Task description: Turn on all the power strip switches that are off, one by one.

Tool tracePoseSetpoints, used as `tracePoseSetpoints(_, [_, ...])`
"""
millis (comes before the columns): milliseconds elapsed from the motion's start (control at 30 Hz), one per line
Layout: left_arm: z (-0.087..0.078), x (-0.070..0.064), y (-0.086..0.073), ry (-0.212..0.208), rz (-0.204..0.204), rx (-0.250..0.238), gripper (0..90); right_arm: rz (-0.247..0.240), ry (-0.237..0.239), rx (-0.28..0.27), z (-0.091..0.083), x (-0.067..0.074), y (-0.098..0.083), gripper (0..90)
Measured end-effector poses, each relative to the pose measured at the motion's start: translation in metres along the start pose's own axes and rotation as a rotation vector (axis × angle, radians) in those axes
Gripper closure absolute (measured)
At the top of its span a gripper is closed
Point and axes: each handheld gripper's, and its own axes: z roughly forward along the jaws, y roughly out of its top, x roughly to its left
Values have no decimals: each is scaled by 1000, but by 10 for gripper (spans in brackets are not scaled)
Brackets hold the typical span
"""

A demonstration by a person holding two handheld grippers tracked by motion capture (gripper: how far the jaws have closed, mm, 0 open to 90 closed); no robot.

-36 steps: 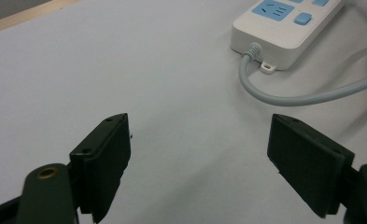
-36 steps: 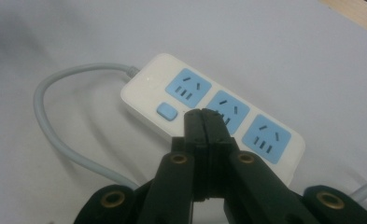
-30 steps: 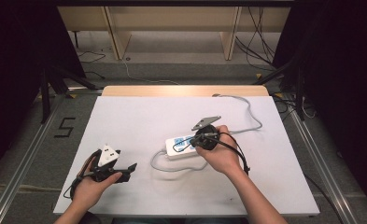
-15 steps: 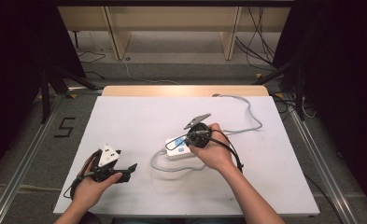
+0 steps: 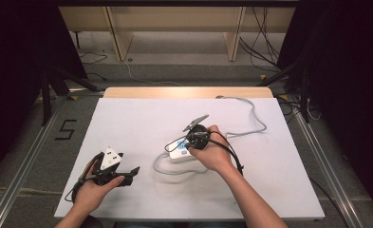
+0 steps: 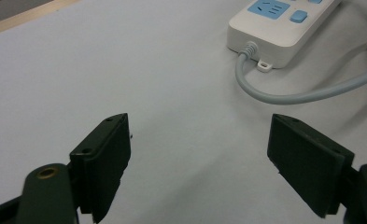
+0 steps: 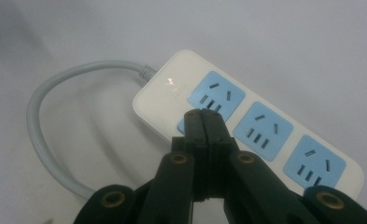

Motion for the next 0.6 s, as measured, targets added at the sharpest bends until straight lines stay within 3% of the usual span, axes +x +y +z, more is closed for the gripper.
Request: tracePoseSetpoints(600, [0,1,0,-3,2,3,213,-13,9,99,19,7,18,900])
